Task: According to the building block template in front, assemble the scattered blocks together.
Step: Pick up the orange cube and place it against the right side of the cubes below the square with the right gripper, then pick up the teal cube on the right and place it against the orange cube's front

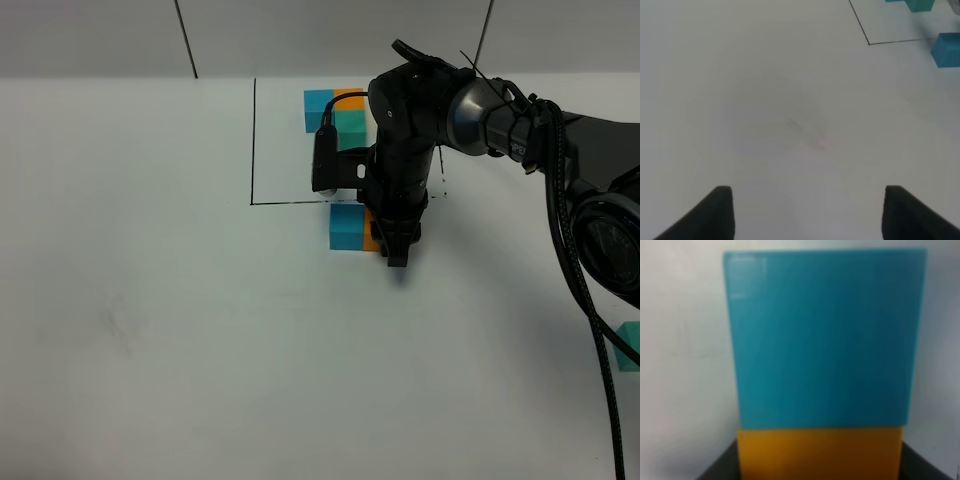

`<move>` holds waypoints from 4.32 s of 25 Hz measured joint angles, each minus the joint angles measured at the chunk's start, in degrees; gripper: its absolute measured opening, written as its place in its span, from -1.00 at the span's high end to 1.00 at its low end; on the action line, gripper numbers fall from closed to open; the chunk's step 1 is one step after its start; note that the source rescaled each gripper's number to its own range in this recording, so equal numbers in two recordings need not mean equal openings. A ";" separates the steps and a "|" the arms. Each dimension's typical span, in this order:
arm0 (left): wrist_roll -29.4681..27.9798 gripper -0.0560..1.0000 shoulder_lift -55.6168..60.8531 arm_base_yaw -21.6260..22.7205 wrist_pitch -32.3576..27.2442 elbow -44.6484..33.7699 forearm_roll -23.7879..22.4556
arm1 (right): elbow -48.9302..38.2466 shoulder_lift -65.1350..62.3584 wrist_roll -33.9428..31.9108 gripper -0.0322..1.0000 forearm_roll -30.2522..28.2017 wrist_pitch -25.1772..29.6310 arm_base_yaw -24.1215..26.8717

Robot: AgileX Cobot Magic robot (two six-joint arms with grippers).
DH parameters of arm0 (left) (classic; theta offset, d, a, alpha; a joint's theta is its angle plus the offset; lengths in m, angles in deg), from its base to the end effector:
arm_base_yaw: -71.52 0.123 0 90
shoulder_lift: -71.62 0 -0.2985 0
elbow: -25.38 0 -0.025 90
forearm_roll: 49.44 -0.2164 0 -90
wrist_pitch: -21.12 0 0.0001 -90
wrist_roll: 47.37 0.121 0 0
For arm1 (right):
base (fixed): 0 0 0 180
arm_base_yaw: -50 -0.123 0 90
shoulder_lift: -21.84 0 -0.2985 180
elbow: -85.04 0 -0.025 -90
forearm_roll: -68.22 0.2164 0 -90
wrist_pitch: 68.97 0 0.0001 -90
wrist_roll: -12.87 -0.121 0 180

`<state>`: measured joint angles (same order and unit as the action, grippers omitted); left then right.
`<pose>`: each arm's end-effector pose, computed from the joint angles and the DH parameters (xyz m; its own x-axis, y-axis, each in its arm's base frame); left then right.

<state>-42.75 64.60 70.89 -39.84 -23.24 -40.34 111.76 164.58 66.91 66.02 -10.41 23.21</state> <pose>-0.0245 -0.0165 0.2491 -0.4425 0.0079 -0.8967 0.1362 0.9890 -0.0585 0.4074 0.2013 0.1109 -0.1397 -0.9898 -0.0273 -0.9852 0.1417 -0.0964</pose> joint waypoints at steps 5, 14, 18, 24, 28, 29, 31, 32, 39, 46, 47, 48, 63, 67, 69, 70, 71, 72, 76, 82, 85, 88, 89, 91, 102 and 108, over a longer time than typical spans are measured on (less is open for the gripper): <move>0.00 0.20 0.00 0.00 0.00 0.00 0.00 | 0.00 0.00 0.48 0.90 0.00 0.00 -0.01; 0.00 0.20 0.00 0.00 0.00 0.00 0.00 | 0.00 0.00 1.67 0.90 0.00 -0.06 -0.06; 0.00 0.20 0.00 0.00 0.00 0.00 0.00 | 0.00 0.00 2.68 0.90 0.16 -0.06 -0.06; 0.00 0.20 0.00 0.00 0.00 0.00 0.00 | 0.00 -0.51 2.87 0.40 0.22 -2.12 -0.06; 0.00 0.20 0.00 0.00 0.00 0.00 0.00 | -0.32 -1.93 -0.11 -0.47 0.30 -2.39 -0.06; 0.00 0.20 0.00 0.00 0.00 0.00 0.00 | -0.37 -2.90 -1.78 -0.65 -0.12 -1.71 -0.06; 0.00 0.20 0.00 0.00 0.00 0.00 0.00 | -0.39 -4.82 -5.80 -0.87 -1.39 0.75 0.05; 0.00 0.20 0.00 0.00 0.00 0.00 0.00 | -0.39 -6.10 -7.76 -0.93 -1.69 2.30 0.39; 0.00 0.20 0.00 0.00 0.00 0.00 0.00 | -8.29 -16.57 -29.87 -1.00 3.27 10.00 8.55; 0.00 0.20 0.00 0.00 0.00 0.00 0.00 | -37.23 -37.82 -50.18 -1.00 3.37 -5.81 19.38; 0.00 0.20 0.00 0.00 0.00 0.00 0.00 | -41.29 -41.10 -53.52 -1.00 3.11 -8.80 20.82; 0.00 0.20 0.00 0.00 0.00 0.00 0.00 | -44.97 -43.57 -56.30 -1.00 2.83 -10.99 22.56; 0.00 0.20 0.00 0.00 0.00 0.00 0.00 | -67.12 -50.95 -59.59 -0.95 1.41 -26.65 32.00; 0.00 0.20 0.00 0.00 0.00 0.00 0.00 | -67.77 -48.60 -57.58 -0.92 0.39 -27.38 32.45; 0.00 0.20 0.00 0.00 0.00 0.00 0.00 | -67.83 -47.31 -56.27 -0.90 0.18 -27.73 33.30; 0.00 0.20 0.00 0.00 0.00 0.00 0.00 | -67.83 -46.85 -55.44 -0.89 0.18 -27.81 33.88; 0.00 0.20 0.00 0.00 0.00 0.00 0.00 | -67.83 -46.36 -54.64 -0.88 0.18 -27.85 34.45; 0.00 0.20 0.00 0.00 0.00 0.00 0.00 | -67.83 -45.98 -53.59 -0.87 0.18 -27.85 34.89; 0.00 0.20 0.00 0.00 0.00 0.00 0.00 | -67.83 -45.83 -49.43 -0.85 0.50 -27.85 36.57; 0.00 0.20 0.00 0.00 0.00 0.00 0.00 | -67.83 -43.71 -45.58 -0.73 4.44 -28.34 37.67; 0.00 0.20 0.00 0.00 0.00 0.00 0.00 | -67.83 -42.66 -44.57 -0.65 5.51 -28.81 37.67; 0.00 0.20 0.00 0.00 0.00 0.00 0.00 | -67.83 -41.57 -44.45 -0.50 5.79 -28.93 37.67; 0.00 0.20 0.00 0.00 0.00 0.00 0.00 | -67.83 -41.22 -44.39 -0.42 5.85 -28.93 37.67; 0.00 0.20 0.00 0.00 0.00 0.00 0.00 | -67.83 -40.67 -44.26 -0.27 5.91 -28.93 37.67; 0.00 0.20 0.00 0.00 0.00 0.00 0.00 | -66.96 -40.85 -48.73 0.91 6.04 -26.07 37.58; 0.00 0.20 0.00 0.00 0.00 0.00 0.05 | -63.37 -47.40 -63.95 0.91 4.71 -18.80 27.25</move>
<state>-42.75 64.60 70.89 -39.84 -23.24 -40.29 48.40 117.18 2.96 70.73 -29.21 50.46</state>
